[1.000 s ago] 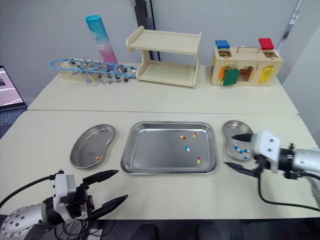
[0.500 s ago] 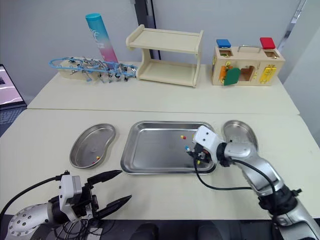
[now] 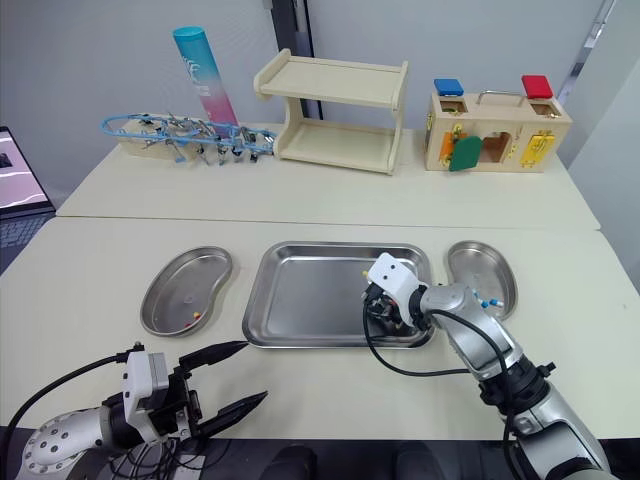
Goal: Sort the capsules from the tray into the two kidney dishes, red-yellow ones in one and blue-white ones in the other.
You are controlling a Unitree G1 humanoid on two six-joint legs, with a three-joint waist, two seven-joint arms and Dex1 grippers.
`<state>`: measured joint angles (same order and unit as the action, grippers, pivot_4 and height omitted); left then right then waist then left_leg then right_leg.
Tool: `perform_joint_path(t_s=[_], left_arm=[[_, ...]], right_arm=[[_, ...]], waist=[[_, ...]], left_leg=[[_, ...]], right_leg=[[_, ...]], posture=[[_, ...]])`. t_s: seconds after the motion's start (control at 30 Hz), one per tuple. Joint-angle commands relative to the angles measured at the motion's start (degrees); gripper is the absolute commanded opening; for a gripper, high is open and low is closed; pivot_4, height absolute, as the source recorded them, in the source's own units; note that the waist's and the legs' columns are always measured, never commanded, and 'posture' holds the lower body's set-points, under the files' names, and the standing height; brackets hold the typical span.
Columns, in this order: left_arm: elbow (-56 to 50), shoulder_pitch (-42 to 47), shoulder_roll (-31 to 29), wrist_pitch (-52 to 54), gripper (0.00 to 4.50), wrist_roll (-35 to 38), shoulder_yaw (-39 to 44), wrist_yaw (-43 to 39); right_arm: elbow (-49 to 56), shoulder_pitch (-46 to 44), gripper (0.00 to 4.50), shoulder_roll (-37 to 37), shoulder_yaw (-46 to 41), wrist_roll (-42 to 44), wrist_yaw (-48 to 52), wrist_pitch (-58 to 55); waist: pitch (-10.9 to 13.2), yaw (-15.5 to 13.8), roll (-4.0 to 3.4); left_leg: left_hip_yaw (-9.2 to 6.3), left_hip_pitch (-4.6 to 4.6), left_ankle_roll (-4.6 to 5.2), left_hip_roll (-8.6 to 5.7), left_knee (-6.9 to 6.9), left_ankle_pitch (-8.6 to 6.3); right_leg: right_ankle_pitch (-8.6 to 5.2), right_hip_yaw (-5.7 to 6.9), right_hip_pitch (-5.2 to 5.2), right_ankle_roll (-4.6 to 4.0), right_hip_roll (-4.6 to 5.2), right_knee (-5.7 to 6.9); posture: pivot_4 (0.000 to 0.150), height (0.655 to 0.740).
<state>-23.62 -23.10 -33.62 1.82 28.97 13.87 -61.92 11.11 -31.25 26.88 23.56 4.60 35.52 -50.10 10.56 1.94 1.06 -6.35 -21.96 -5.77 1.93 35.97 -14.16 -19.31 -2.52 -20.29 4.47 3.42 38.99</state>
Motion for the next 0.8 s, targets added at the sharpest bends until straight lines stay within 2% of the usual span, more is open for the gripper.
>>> perform_joint_path(t_s=[0.03, 0.13, 0.37, 0.63, 0.8], left_arm=[[-0.1, 0.0, -0.1, -1.1, 4.5, 0.2, -0.6, -0.1], [0.2, 0.3, -0.2, -1.6, 4.5, 0.1, -0.8, -0.4], [0.2, 1.3, -0.9, -2.0, 4.5, 0.8, -1.7, -1.4], [-1.2, 4.4, -2.2, -1.7, 4.5, 2.0, -5.1, -5.1], [-0.9, 9.0, -1.0, -1.1, 4.5, 2.2, -7.6, -4.2]], right_arm=[[0.9, -0.3, 0.87, 0.7, -0.8, -0.5, 0.3, -0.3], [1.1, 0.1, 0.02, 1.0, -0.4, -0.7, 0.7, 0.4], [6.7, 0.9, 0.02, 3.8, -4.1, 0.7, 2.6, 2.8], [15.1, 9.0, 0.02, 13.5, -20.4, 5.6, 4.4, 0.0], [13.2, 14.7, 0.02, 18.1, -29.1, 5.6, 2.9, -0.6]], waist=[[0.0, 0.0, 0.0], [0.0, 0.0, 0.0], [0.0, -0.1, -0.02], [0.0, -0.2, -0.02], [0.1, -0.2, -0.09]], left_leg=[[0.0, 0.0, 0.0, 0.0, 0.0, 0.0], [0.0, 0.0, 0.0, 0.0, 0.0, 0.0], [0.0, -0.01, 0.0, 0.0, 0.0, 0.0], [0.01, -0.06, 0.0, 0.0, -0.01, 0.0], [0.03, -0.06, 0.0, 0.0, 0.0, 0.0]], right_leg=[[0.0, 0.0, 0.0, 0.0, 0.0, 0.0], [0.0, 0.0, 0.0, 0.0, 0.0, 0.0], [0.0, 0.0, -0.01, 0.0, 0.0, 0.0], [0.0, 0.02, 0.0, 0.0, 0.01, -0.05], [0.0, 0.0, 0.01, 0.0, 0.01, -0.04]], posture=[[0.15, 0.74], [0.15, 0.74], [0.15, 0.74], [0.15, 0.74], [0.15, 0.74]])
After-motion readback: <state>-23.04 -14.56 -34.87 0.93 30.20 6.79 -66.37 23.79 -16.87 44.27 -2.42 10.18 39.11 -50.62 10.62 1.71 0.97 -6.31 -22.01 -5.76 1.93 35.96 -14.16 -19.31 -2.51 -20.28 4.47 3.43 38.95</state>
